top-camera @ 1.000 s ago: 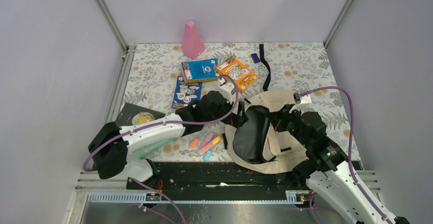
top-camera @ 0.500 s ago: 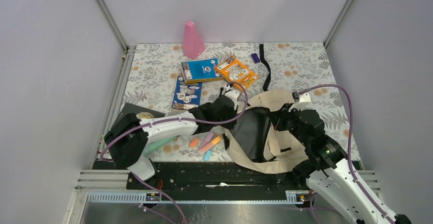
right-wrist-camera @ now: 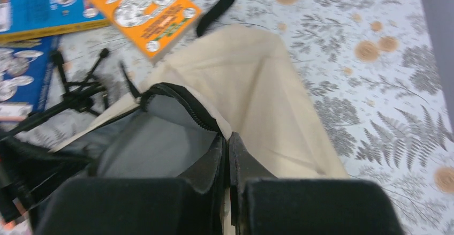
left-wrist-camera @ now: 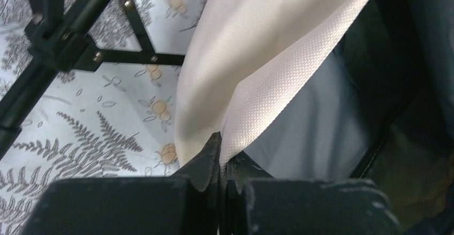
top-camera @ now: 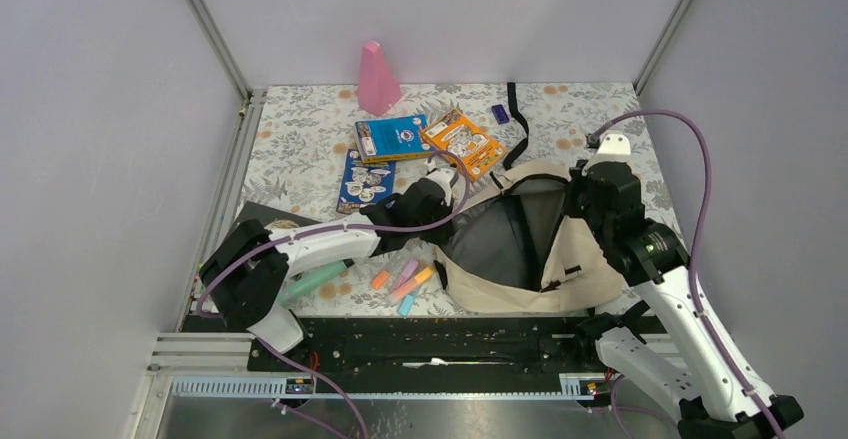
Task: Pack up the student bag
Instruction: Unzip the student bag at the center of the board.
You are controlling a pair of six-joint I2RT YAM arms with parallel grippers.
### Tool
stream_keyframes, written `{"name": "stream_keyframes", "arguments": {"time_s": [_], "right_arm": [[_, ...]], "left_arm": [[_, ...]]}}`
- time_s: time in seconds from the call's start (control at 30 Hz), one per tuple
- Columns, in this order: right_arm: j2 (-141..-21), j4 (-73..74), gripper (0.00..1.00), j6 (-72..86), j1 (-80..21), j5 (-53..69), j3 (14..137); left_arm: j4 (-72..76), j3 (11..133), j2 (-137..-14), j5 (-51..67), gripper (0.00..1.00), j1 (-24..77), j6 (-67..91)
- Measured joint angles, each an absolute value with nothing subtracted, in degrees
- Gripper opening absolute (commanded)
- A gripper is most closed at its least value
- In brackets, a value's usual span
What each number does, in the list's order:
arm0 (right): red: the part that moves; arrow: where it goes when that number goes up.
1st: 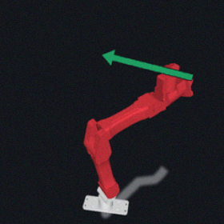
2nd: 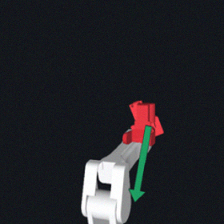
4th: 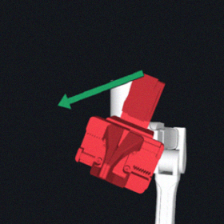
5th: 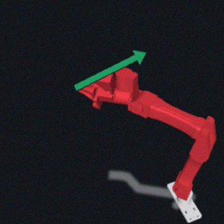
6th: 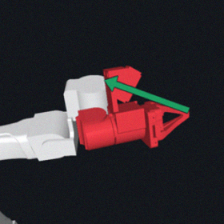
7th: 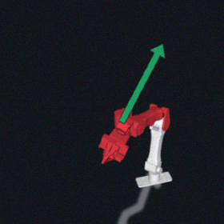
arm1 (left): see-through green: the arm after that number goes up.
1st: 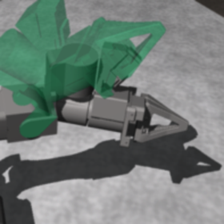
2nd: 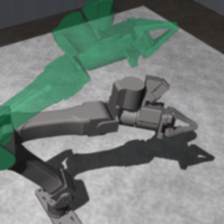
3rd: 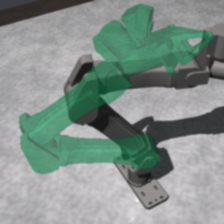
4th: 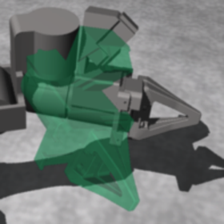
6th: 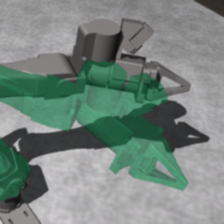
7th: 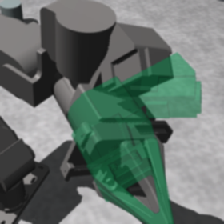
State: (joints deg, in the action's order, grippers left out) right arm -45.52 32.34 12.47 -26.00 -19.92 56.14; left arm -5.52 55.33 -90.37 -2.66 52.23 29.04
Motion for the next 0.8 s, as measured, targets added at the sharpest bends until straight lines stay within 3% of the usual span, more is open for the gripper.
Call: {"name": "stream_keyframes", "arguments": {"time_s": [0.8], "right_arm": [[-55.46, 28.75, 0.0, 12.82, 3.55, -10.74, 53.65]], "left_arm": [[-1.69, 50.09, -88.68, 3.01, 0.0, 50.09, 32.01]]}}
